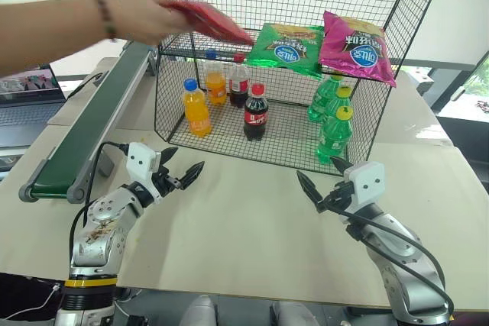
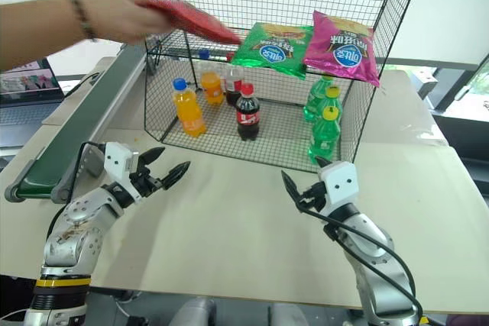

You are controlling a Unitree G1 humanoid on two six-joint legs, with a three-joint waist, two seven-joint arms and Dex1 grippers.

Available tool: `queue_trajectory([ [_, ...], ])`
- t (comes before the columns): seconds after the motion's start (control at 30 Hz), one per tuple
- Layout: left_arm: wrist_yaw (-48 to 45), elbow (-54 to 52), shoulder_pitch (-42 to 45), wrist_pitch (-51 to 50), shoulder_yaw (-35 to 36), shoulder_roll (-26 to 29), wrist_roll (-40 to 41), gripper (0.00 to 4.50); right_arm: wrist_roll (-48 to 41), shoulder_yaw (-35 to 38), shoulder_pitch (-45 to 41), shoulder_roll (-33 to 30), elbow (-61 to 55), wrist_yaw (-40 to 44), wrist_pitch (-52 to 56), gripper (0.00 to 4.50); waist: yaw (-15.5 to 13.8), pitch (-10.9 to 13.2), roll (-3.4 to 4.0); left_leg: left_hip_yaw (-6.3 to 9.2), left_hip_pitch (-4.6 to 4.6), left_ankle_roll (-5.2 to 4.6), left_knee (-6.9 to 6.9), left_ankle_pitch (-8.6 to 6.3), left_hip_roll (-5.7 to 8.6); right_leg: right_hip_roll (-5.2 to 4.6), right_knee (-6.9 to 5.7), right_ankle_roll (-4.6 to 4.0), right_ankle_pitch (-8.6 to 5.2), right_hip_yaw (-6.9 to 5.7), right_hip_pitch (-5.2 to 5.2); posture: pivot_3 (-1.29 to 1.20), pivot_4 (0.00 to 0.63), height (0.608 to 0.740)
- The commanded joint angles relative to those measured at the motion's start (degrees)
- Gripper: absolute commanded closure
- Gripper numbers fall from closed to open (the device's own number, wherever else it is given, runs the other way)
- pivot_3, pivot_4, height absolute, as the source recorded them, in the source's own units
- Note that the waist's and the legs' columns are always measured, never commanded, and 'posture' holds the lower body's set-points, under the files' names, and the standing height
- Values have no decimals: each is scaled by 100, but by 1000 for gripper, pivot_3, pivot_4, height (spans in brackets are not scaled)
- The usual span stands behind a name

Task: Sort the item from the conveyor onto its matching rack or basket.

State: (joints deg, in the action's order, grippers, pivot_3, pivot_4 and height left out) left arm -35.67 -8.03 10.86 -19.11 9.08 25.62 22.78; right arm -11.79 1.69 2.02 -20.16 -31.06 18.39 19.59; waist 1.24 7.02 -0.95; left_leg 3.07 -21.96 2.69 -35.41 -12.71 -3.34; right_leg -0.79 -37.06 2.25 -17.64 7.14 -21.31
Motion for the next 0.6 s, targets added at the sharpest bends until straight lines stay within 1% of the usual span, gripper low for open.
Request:
queue_trajectory([
  [0.03,-40,-52,104,124,31,71,-16,17,29,28,-68,14,-289,-51,-13,0,0,0,0,0,0,0,0,0,0,0,0,0,0,0,0,0,150,740],
  [0.6,-25,-101,-9,163,114,82,-30,17,40,8,-122,9,-227,-17,-13,0,0,0,0,0,0,0,0,0,0,0,1,0,0,0,0,0,150,740],
])
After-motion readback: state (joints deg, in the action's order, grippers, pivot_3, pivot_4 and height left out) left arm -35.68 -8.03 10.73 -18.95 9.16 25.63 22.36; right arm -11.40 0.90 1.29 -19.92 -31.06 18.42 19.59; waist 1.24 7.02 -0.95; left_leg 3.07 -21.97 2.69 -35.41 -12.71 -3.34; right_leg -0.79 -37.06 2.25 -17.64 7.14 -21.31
